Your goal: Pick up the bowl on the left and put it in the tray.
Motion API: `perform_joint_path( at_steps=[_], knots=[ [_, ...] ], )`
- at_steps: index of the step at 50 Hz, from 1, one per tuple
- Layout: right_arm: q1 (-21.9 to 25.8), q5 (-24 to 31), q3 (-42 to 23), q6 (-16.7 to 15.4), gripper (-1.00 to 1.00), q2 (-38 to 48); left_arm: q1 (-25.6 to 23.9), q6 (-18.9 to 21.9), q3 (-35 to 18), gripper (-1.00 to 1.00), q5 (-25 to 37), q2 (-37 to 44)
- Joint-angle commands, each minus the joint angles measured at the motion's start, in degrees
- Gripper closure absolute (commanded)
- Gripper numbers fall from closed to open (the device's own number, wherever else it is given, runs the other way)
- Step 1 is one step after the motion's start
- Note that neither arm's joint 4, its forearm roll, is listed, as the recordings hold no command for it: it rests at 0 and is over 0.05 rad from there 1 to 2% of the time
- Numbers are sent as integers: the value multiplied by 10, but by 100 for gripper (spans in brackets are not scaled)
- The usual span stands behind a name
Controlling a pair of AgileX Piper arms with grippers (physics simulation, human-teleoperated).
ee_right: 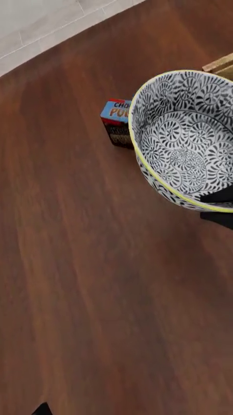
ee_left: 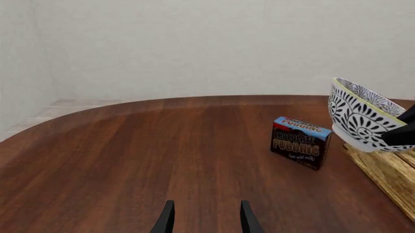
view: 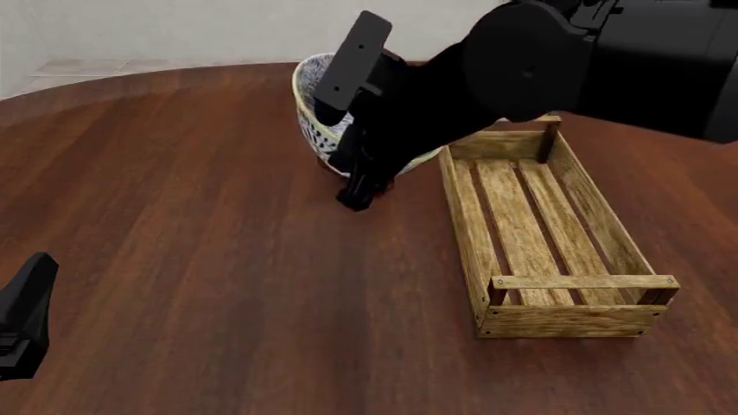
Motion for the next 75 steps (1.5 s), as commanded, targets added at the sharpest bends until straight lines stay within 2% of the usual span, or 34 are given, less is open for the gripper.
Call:
perform_joint_path(
  at_steps=[1, 28, 39, 64, 65, 74, 75],
  knots=[
    [-47, -4, 23, -44, 100, -13, 0, 0, 0, -100, 0, 0],
    [-116, -12, 61, -103, 100, -53, 0, 0, 0, -100, 0, 0],
    [-146, -16, 84, -114, 100, -70, 0, 0, 0, -100, 0, 0],
    [-146, -16, 84, -114, 100, -70, 0, 0, 0, -100, 0, 0],
    [-221, -54, 162, -138, 100, -103, 0, 0, 0, -100, 0, 0],
    [-221, -54, 162, -138, 100, -103, 0, 0, 0, -100, 0, 0],
    [-249, -75, 196, -149, 100, -112, 0, 0, 0, -100, 0, 0]
  ],
)
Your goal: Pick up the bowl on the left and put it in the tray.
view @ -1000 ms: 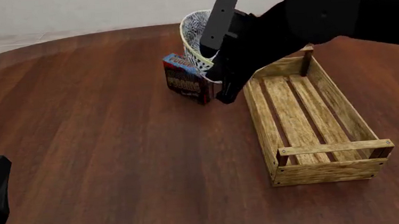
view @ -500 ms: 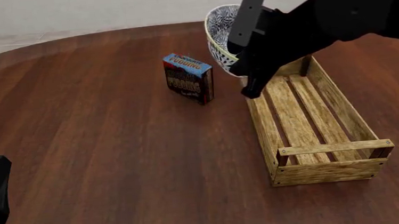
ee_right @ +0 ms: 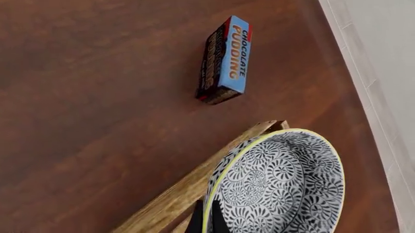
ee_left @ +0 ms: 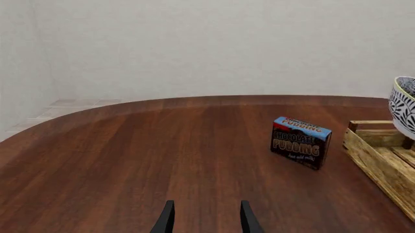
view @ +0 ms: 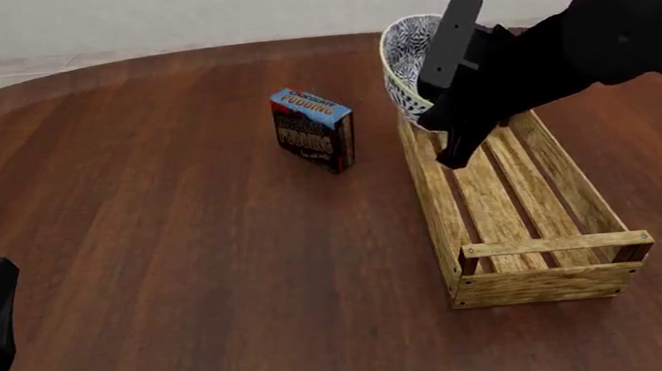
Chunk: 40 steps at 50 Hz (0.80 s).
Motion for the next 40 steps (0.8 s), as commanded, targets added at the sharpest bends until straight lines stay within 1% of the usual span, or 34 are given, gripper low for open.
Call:
perform_joint_path(
  at_steps=[1, 6, 7, 8, 9, 10, 11, 13, 14, 20, 32, 34, 35, 37, 38, 40],
  knots=[
    [-56, -36, 60, -17, 100, -23, 0, 0, 0, -100, 0, 0],
    [-63, -41, 70, -18, 100, -26, 0, 0, 0, -100, 0, 0],
    [-59, -37, 66, -9, 100, -23, 0, 0, 0, -100, 0, 0],
    [-59, -37, 66, -9, 100, -23, 0, 0, 0, -100, 0, 0],
    [-71, -50, 80, -20, 100, -26, 0, 0, 0, -100, 0, 0],
    [-64, -46, 76, -14, 100, -22, 0, 0, 0, -100, 0, 0],
    [-72, -52, 84, -21, 100, -26, 0, 0, 0, -100, 0, 0],
    [-67, -48, 79, -15, 100, -23, 0, 0, 0, -100, 0, 0],
    [-75, -52, 84, -21, 100, -26, 0, 0, 0, -100, 0, 0],
    [-78, -58, 88, -19, 100, -19, 0, 0, 0, -100, 0, 0],
    [-86, -79, 102, -9, 100, 5, 0, 0, 0, -100, 0, 0],
    [-90, -84, 107, -12, 100, 5, 0, 0, 0, -100, 0, 0],
    [-85, -80, 102, -2, 100, 10, 0, 0, 0, -100, 0, 0],
    [-95, -88, 110, -12, 100, 8, 0, 0, 0, -100, 0, 0],
    [-89, -84, 105, -4, 100, 12, 0, 0, 0, -100, 0, 0],
    [-96, -88, 110, -10, 100, 11, 0, 0, 0, -100, 0, 0]
  ],
)
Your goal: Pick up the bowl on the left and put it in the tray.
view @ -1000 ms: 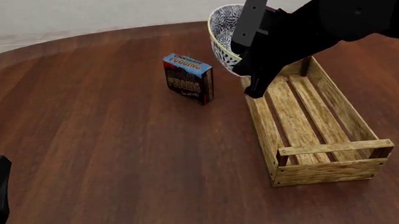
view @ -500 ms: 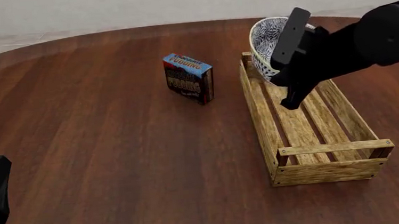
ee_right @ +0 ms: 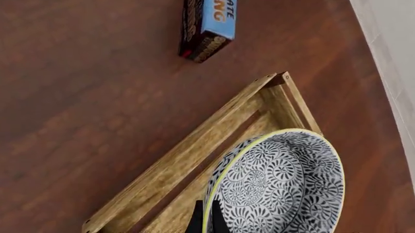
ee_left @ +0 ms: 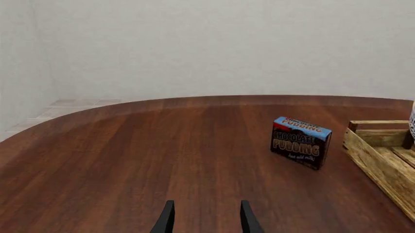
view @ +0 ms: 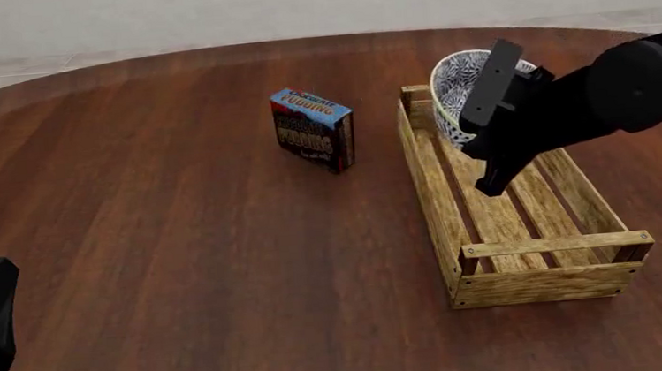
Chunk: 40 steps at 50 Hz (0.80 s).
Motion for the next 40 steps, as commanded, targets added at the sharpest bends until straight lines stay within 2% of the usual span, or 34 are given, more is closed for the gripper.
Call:
perform_joint_path(
  at_steps=[1, 4, 5, 10, 11, 25, 26, 27, 29, 30, 40],
  knots=[
    [-6, -12, 5, 11, 100, 13, 0, 0, 0, -100, 0, 0],
    [-18, -24, 17, -2, 100, 12, 0, 0, 0, -100, 0, 0],
    [-6, -16, 7, 12, 100, 20, 0, 0, 0, -100, 0, 0],
    [-14, -34, 19, 5, 100, 30, 0, 0, 0, -100, 0, 0],
    [-9, -32, 16, 13, 100, 35, 0, 0, 0, -100, 0, 0],
    [-14, -47, 19, 16, 100, 56, 0, 0, 0, -100, 0, 0],
    [-5, -44, 13, 26, 100, 64, 0, 0, 0, -100, 0, 0],
    [-14, -53, 22, 17, 100, 64, 0, 0, 0, -100, 0, 0],
    [-6, -51, 16, 27, 100, 74, 0, 0, 0, -100, 0, 0],
    [-15, -59, 23, 19, 100, 73, 0, 0, 0, -100, 0, 0],
    [-13, -66, 23, 25, 100, 88, 0, 0, 0, -100, 0, 0]
  ],
)
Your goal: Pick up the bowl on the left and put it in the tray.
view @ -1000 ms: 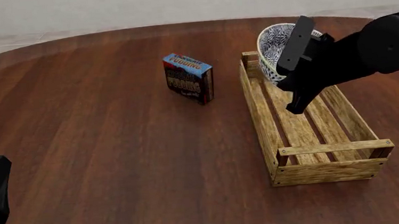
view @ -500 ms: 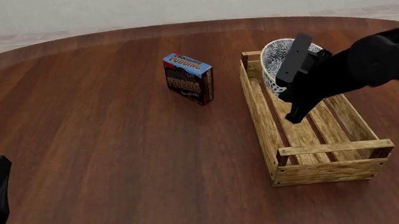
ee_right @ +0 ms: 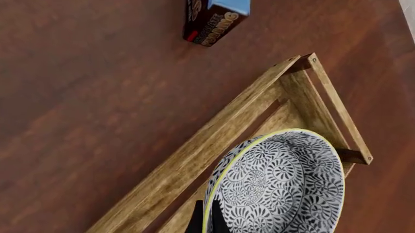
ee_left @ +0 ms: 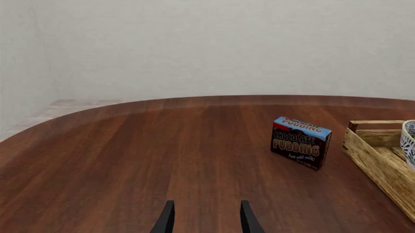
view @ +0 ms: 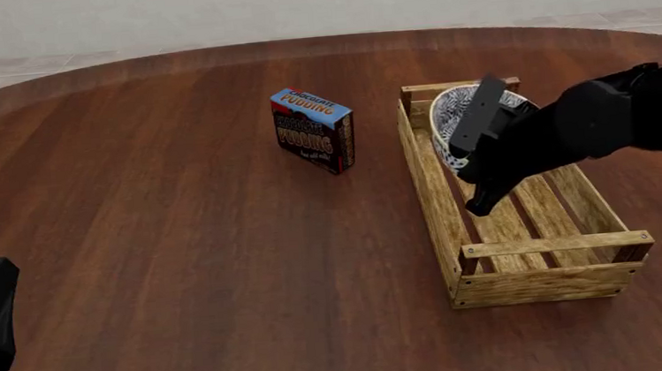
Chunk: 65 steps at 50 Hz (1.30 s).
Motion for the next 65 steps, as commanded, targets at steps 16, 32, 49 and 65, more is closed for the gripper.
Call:
perform_joint_path(
  at_steps=[16, 32, 49, 65],
  knots=[
    [-9, -27, 8, 7, 100, 29, 0, 0, 0, -100, 0, 0],
    [-10, -34, 13, 18, 100, 41, 0, 0, 0, -100, 0, 0],
    [-12, -43, 15, 23, 100, 55, 0, 0, 0, -100, 0, 0],
    [-16, -57, 18, 27, 100, 79, 0, 0, 0, -100, 0, 0]
  ],
)
